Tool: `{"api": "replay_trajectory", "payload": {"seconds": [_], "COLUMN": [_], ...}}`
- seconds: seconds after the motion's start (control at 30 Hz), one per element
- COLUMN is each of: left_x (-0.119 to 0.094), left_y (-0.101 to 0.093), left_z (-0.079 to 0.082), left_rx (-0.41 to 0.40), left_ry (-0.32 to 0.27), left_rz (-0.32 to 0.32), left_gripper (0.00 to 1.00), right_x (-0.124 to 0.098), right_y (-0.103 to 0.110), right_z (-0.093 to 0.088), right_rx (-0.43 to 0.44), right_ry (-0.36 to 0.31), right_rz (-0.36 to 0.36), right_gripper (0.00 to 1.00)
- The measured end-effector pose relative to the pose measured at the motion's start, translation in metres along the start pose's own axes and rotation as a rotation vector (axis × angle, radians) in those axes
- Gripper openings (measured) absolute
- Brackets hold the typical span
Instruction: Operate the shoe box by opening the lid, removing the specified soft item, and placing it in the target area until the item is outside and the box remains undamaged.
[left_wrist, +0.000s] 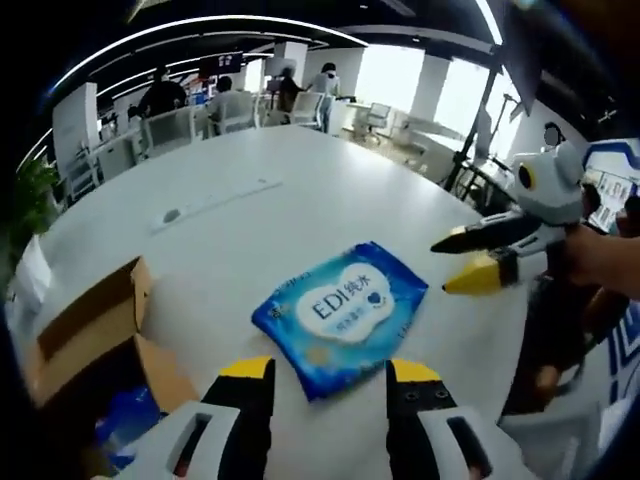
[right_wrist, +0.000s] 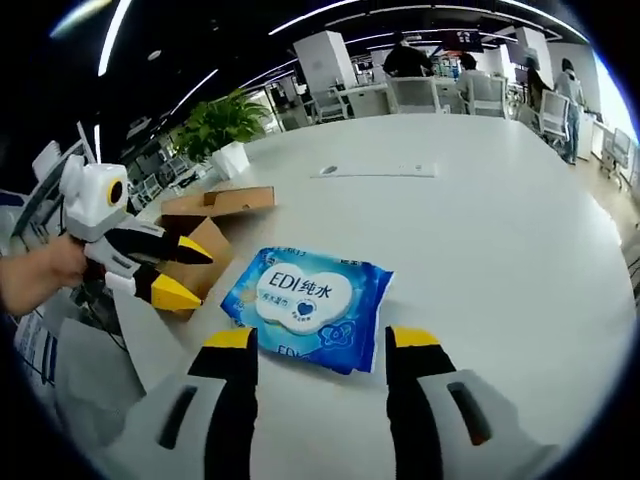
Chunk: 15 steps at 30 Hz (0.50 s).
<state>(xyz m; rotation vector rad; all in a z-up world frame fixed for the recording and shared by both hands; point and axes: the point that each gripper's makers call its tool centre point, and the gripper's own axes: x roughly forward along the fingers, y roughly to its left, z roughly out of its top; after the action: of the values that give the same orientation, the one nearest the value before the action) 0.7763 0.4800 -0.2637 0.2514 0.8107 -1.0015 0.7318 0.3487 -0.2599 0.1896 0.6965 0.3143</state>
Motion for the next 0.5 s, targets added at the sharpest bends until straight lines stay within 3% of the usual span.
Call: {"api": "replay_trajectory", "payload": {"seconds": [0.17,0.5], "left_x": [-0.024,-0.060], "left_y": [0.006,0.036], "left_z": [0.002,0.001], "left_rx": [-0.007,0.039], "left_ry": [-0.036,-0.047], "left_rz": [0.009,0.032], "left_gripper": [0.45,0.45], "right_x": [-0.003,0.003], "right_y": [0.016,0.051], "right_z": [0.011,0.024], "right_rx": [-0.030,-0.054], "right_ry": [-0.018,-0.032], "right_rz": [0.015,0.019], "right_gripper": [0.46,0.44]}}
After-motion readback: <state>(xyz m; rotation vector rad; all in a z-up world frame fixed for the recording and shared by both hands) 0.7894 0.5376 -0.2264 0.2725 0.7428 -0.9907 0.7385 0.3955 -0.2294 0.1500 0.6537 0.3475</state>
